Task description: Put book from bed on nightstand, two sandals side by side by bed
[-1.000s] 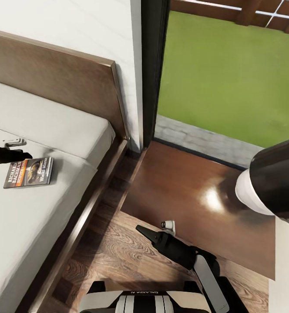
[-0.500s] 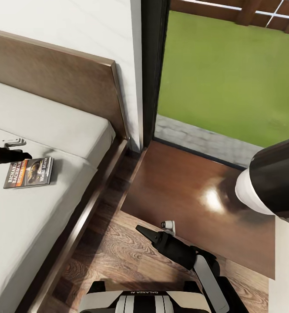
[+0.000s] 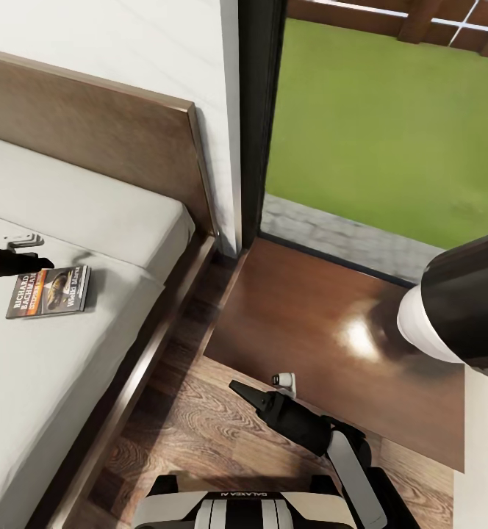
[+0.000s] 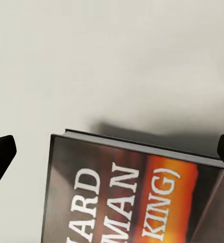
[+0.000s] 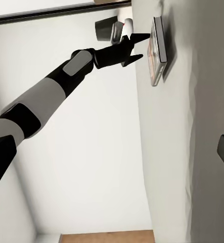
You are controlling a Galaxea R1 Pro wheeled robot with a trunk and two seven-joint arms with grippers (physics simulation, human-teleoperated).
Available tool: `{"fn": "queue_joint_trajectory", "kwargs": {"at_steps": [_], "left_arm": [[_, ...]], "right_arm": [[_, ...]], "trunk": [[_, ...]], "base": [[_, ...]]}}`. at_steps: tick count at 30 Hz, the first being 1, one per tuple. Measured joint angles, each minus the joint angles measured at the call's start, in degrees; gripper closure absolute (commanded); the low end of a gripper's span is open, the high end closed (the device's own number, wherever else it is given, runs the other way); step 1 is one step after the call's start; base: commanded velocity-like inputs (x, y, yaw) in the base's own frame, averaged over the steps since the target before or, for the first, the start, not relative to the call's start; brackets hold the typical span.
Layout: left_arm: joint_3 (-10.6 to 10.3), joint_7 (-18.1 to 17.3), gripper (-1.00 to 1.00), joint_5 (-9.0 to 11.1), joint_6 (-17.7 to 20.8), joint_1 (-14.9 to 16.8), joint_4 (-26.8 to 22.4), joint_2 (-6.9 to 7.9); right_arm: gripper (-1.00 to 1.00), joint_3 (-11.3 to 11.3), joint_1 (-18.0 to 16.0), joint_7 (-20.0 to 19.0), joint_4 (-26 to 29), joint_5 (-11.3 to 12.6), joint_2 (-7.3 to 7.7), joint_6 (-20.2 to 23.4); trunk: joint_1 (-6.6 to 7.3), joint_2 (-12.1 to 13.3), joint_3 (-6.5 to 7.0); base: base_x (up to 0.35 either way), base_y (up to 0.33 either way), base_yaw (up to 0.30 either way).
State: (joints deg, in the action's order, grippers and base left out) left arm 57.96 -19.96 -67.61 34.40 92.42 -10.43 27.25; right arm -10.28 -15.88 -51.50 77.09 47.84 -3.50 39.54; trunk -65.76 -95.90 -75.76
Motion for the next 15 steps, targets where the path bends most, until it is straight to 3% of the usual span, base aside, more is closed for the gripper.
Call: {"fn": "queue_joint_trajectory", "kwargs": {"at_steps": [15], "left_arm": [[0.00, 0.00, -1.00, -0.04, -0.01, 0.00, 0.00, 0.00]], "right_arm": [[-1.00, -0.01, 0.00, 0.03, 0.00, 0.00, 0.00, -0.04]], "trunk": [[-0.01, 0.00, 0.00]], "base": [[-0.019, -0.021, 0.000]]}}
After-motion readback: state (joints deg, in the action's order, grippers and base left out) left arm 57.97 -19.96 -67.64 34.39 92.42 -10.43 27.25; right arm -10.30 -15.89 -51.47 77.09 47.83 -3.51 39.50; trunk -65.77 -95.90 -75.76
